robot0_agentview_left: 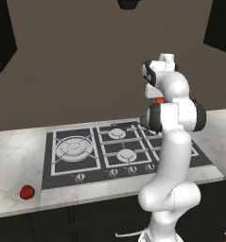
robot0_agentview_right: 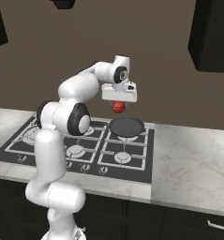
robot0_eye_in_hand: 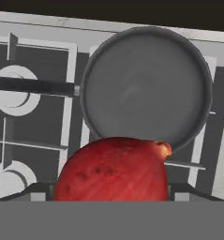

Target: Place the pan on the rear right burner on the stove. Then place the tomato and the onion in the pan and turn on the rear right burner.

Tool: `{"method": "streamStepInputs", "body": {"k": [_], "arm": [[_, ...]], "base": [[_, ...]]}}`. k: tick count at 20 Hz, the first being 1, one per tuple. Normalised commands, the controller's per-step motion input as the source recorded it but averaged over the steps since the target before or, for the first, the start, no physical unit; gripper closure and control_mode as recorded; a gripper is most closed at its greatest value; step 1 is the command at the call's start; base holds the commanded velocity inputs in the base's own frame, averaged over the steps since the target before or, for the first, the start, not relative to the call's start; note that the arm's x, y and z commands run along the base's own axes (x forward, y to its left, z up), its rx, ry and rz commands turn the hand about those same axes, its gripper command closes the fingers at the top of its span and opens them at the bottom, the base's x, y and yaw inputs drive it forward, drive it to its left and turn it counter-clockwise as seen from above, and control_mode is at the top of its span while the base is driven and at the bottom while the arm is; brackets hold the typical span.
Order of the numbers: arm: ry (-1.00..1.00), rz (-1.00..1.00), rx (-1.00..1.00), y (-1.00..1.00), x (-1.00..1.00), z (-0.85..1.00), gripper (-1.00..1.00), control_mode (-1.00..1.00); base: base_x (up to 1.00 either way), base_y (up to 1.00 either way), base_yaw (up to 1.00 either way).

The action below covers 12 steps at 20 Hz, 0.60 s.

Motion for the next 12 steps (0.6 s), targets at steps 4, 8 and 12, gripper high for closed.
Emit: {"method": "streamStepInputs", "body": {"k": [4,8,12], "arm": [[0.00,0.00,0.00,-0.33,0.45,-0.36,1.00,-1.00],[0.00,0.00,0.00,-0.23,0.47,-0.43,1.00,-1.00],[0.00,0.00,0.00,-0.16,0.46,-0.45,1.00,-1.00]], "base": [[0.00,0.00,0.00],[0.00,0.00,0.00],[0.00,0.00,0.00]]}}
